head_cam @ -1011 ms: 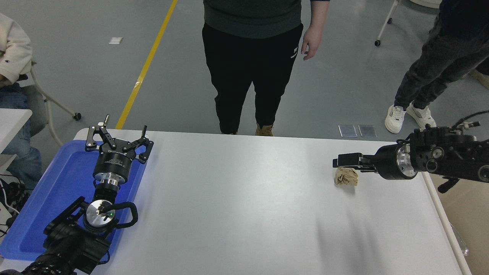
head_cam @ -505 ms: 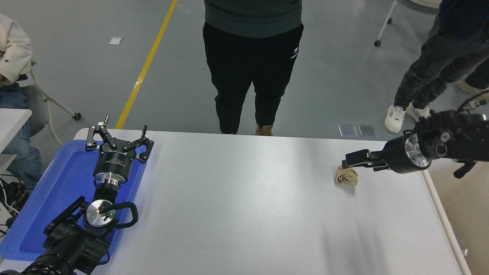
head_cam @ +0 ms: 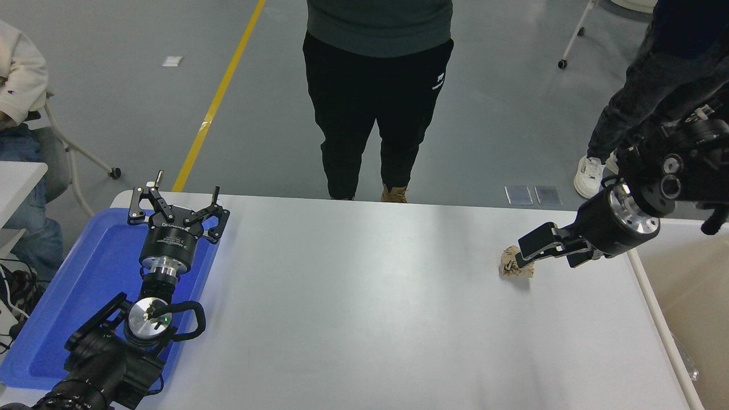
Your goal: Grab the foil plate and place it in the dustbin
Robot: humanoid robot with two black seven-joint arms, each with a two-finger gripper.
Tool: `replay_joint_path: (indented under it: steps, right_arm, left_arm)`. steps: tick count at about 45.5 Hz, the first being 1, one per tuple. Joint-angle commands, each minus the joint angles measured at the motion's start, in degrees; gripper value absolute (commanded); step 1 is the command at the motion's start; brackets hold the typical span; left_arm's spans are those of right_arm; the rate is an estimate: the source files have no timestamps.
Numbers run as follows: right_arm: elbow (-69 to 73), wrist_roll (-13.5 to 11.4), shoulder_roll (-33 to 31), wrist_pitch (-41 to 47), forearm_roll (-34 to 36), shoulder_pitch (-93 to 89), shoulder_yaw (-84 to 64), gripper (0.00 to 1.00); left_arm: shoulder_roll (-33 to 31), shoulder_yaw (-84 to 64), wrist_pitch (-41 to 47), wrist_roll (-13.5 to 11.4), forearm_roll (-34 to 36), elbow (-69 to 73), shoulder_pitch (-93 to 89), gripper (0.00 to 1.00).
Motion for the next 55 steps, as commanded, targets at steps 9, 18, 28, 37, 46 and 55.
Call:
replay_joint_path:
  steps: [9, 18, 28, 37, 46, 55]
  right_arm:
    - [3.01, -0.11, 4.01, 12.06, 9.81, 11.23, -3.37, 1.0]
    - [4.33, -0.11, 4.27, 12.51, 11.22, 16.85, -3.89, 1.0]
    - [5.21, -0.2, 4.27, 12.51, 13.24, 22.83, -5.21, 1.0]
    - [7.23, -0.2, 3.83, 12.51, 13.42, 24.5, -7.14, 1.0]
    - [9.6, -0.2, 3.66, 12.51, 15.61, 25.73, -8.55, 1.0]
    - [9.69, -0.2, 2.87, 12.51, 16.32, 25.56, -9.78, 1.0]
  left_arm:
    - [-0.01, 0.0, 0.01, 0.0, 0.03, 0.0, 0.0, 1.0]
    - [0.08, 0.0, 0.01, 0.0, 0.03, 0.0, 0.0, 1.0]
    - [0.08, -0.09, 0.01, 0.0, 0.03, 0.0, 0.09, 1.0]
    - [0.08, 0.0, 0.01, 0.0, -0.06, 0.0, 0.09, 1.0]
    - [0.08, 0.0, 0.01, 0.0, -0.06, 0.0, 0.09, 1.0]
    - [0.08, 0.0, 0.09, 0.0, -0.06, 0.0, 0.09, 1.0]
